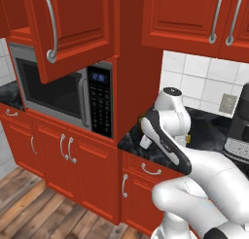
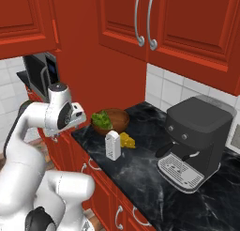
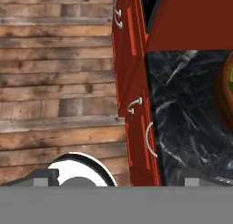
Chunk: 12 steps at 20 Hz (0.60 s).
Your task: Pick the cheese from the fridge and the cheese grater from the cabinet and place them next to the salad bowl.
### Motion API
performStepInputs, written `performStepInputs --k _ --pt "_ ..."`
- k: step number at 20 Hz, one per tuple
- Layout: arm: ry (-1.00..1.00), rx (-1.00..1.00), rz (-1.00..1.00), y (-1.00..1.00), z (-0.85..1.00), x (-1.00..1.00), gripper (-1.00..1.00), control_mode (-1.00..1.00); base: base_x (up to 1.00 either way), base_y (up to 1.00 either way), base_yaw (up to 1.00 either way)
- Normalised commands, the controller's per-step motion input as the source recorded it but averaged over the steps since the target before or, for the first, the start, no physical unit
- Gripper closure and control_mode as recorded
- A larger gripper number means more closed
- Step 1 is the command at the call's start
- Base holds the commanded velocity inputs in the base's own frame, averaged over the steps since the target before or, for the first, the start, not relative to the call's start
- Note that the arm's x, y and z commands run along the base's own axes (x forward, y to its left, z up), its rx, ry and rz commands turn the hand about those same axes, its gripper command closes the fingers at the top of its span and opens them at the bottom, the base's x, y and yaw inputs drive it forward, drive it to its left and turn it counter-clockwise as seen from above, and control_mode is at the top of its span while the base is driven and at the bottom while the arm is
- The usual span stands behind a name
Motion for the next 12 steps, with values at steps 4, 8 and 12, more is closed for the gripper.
performStepInputs --k 4,8,12 --pt "0.01 -0.07 -0.15 0.0 0.0 -0.74 -1.0 -1.0 0.0 0.0 0.0" --pt "-0.01 -0.02 -0.19 0.0 0.0 -0.85 -1.0 -1.0 0.0 0.0 0.0" --pt "-0.12 -0.02 -0.18 0.0 0.03 -0.69 -1.0 -1.0 0.0 0.0 0.0"
